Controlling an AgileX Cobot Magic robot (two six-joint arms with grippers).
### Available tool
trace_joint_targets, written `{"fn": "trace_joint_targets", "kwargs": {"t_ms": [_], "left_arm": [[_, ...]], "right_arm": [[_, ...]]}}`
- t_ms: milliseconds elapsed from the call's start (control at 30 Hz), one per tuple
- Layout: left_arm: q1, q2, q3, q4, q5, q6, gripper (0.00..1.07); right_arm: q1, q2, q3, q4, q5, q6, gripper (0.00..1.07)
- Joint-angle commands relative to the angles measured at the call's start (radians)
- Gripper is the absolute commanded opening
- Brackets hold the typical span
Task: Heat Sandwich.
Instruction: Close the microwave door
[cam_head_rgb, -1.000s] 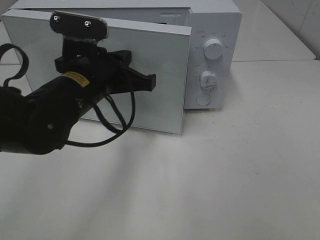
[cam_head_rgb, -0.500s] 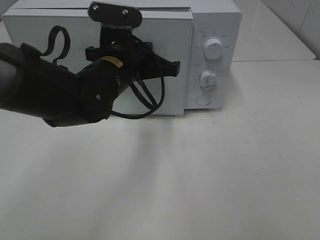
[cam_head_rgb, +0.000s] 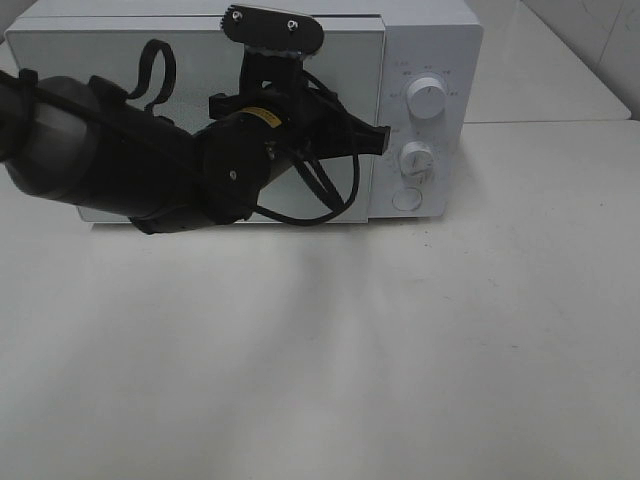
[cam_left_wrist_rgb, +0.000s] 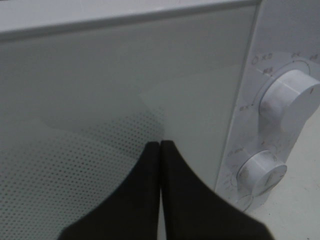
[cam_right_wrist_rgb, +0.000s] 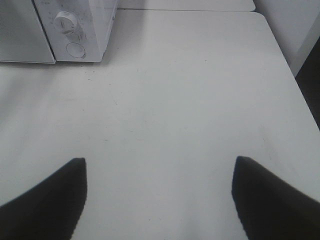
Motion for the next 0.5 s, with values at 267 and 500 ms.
{"fn": "trace_joint_targets", "kwargs": {"t_ms": [267,500], "left_arm": [[0.072,0.014,-0.037,-0.045,-0.043,0.002,0.00],[0.072,0.014,-0.037,-0.043,-0.042,0.002,0.00]], "right_arm": [[-0.008,-0.028,0.001,0.002,-0.010,-0.010,0.76],[-0.008,-0.028,0.001,0.002,-0.010,-0.010,0.76]]}}
